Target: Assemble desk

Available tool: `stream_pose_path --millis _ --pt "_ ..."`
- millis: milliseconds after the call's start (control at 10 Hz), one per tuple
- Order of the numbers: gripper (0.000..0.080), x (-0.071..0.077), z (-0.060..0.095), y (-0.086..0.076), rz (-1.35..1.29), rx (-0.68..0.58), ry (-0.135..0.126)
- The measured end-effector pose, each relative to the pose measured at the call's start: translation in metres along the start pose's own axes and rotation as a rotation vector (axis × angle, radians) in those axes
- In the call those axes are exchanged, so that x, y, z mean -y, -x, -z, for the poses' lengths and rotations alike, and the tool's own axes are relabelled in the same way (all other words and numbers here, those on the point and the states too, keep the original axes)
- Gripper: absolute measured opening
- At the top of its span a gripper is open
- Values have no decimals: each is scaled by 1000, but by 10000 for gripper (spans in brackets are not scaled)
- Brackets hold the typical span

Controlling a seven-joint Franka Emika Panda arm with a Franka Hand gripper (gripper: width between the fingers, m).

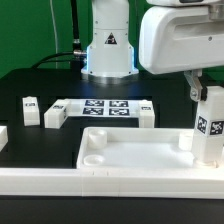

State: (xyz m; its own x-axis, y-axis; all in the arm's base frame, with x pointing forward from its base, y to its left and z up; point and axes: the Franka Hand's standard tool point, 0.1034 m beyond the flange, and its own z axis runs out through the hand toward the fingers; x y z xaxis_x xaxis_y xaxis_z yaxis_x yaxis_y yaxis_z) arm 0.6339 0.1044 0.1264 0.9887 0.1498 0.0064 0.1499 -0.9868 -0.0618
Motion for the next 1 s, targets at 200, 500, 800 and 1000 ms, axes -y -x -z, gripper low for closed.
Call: stream_pose_path --millis 200,500,800,1000 --pt "291 0 -1 0 -189 -13 -9" --pt "291 0 -1 0 -471 -19 -22" --pt "291 -1 -1 -2 -771 -24 -42" --pt "291 0 -1 -2 -910 -22 -44"
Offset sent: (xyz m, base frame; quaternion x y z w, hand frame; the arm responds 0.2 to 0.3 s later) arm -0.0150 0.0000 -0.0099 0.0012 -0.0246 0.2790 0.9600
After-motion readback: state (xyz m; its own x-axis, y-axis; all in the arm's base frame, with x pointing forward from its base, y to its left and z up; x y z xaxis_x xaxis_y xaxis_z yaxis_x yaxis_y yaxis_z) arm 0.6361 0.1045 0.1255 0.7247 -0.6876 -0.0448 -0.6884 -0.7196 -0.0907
